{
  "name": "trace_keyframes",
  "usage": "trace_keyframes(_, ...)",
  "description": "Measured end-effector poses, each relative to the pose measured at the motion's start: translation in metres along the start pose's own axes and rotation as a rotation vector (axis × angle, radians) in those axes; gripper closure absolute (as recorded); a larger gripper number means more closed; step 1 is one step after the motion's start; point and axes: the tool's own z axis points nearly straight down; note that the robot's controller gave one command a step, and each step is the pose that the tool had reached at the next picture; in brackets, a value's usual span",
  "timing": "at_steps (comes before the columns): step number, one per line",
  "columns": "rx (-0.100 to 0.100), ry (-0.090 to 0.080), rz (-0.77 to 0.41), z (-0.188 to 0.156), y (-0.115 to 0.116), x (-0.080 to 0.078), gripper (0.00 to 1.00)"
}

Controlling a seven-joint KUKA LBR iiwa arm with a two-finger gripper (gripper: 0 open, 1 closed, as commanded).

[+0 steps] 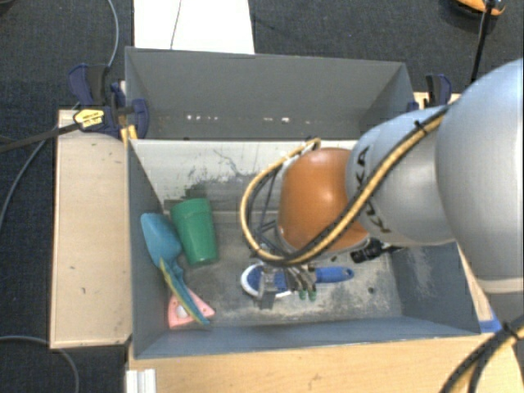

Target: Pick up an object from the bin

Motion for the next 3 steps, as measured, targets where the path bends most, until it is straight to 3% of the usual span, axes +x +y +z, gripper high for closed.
trace_keyframes(3,0.0,-0.001,0.004,-0.04,0.0,0.0,1.0)
